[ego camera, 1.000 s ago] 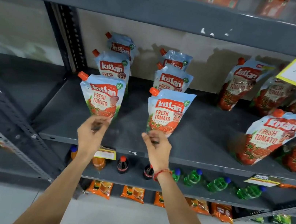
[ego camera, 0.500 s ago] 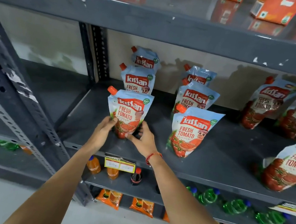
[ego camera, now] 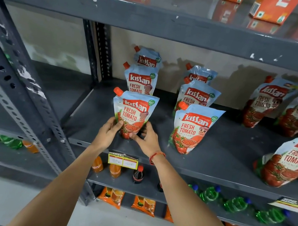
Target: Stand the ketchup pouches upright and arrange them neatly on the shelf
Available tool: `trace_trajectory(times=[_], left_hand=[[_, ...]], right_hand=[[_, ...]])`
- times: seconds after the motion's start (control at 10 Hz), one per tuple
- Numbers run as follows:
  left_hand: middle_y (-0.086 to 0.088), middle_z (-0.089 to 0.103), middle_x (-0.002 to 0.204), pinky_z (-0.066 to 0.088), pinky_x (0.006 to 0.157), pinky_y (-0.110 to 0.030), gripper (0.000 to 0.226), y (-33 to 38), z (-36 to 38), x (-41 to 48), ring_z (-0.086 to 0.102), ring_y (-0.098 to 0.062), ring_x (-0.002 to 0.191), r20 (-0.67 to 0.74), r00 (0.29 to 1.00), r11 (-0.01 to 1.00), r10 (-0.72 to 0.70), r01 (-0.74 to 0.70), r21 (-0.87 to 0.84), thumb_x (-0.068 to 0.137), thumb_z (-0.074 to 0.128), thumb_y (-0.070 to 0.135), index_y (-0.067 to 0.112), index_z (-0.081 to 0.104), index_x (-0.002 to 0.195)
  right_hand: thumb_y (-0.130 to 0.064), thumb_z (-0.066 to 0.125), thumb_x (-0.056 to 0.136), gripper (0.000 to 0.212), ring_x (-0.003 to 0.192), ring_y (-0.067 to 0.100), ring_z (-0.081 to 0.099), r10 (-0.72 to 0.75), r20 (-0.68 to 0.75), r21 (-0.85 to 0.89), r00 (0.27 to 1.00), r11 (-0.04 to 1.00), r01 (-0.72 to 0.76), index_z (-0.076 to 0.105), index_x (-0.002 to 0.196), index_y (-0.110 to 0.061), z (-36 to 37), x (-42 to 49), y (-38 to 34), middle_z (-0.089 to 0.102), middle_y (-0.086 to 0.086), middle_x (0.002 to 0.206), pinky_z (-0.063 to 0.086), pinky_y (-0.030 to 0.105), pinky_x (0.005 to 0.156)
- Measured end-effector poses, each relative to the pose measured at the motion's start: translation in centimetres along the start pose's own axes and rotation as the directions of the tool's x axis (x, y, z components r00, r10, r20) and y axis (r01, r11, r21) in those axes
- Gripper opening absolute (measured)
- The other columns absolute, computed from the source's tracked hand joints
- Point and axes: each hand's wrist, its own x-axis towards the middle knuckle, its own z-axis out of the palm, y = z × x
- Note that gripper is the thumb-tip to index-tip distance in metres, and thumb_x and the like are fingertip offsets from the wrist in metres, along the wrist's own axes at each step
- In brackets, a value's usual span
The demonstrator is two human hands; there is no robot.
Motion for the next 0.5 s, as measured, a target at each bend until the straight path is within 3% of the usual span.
trace_trajectory(times=[0.1, 0.3, 0.4, 0.5], left_hand=[[0.000, 0.056, 0.124, 0.042, 0.093, -0.024, 0.039, 0.3, 0.4, -0.5, 0.054, -0.010, 0.110, -0.065, 0.998, 1.000, -0.016, 0.018, 0.019, 0.093, 0.050, 0.032, 0.015, 0.047, 0.128], [-0.009, 0.057, 0.130, 0.038, 0.093, -0.022, 0.039, 1.3, 1.2, -3.2, 0.052, -0.012, 0.107, -0.314, 0.947, 0.990, -0.065, 0.101, 0.100, 0.091, 0.054, 0.023, 0.011, 0.049, 0.128], [-0.010, 0.061, 0.124, 0.037, 0.088, -0.022, 0.037, 2.8, 1.4, -5.7, 0.051, -0.009, 0.100, -0.357, 0.933, 0.975, -0.050, 0.123, 0.185, 0.090, 0.055, 0.023, 0.011, 0.052, 0.125], [-0.006, 0.066, 0.116, 0.042, 0.086, -0.020, 0.031, 5.6, 2.1, -8.7, 0.057, -0.007, 0.098, -0.281, 0.956, 0.962, 0.088, -0.008, 0.273, 0.090, 0.055, 0.021, 0.010, 0.058, 0.119]], right_hand=[[-0.023, 0.074, 0.078, 0.053, 0.114, 0.021, 0.058, 0.013, 0.008, -0.016, 1.000, 1.000, -0.012, 0.046, 0.120, -0.012, -0.1, -0.3, -0.4, 0.061, 0.009, 0.125, 0.044, 0.018, 0.086], [-0.024, 0.072, 0.080, 0.059, 0.115, 0.024, 0.057, -0.001, -0.113, -0.071, 0.994, 0.997, -0.007, 0.046, 0.130, -0.007, -0.9, -2.3, -1.6, 0.058, 0.014, 0.126, 0.049, 0.032, 0.095], [-0.027, 0.063, 0.087, 0.044, 0.113, 0.024, 0.056, -0.076, -0.161, -0.169, 0.984, 0.984, 0.049, 0.053, 0.125, -0.008, -2.4, -4.2, -2.9, 0.057, 0.012, 0.125, 0.048, 0.037, 0.097], [-0.027, 0.057, 0.091, 0.032, 0.112, 0.021, 0.054, -0.275, -0.240, -0.274, 0.931, 0.939, 0.207, 0.059, 0.118, -0.010, -4.4, -7.1, -4.9, 0.059, 0.009, 0.121, 0.047, 0.039, 0.097]])
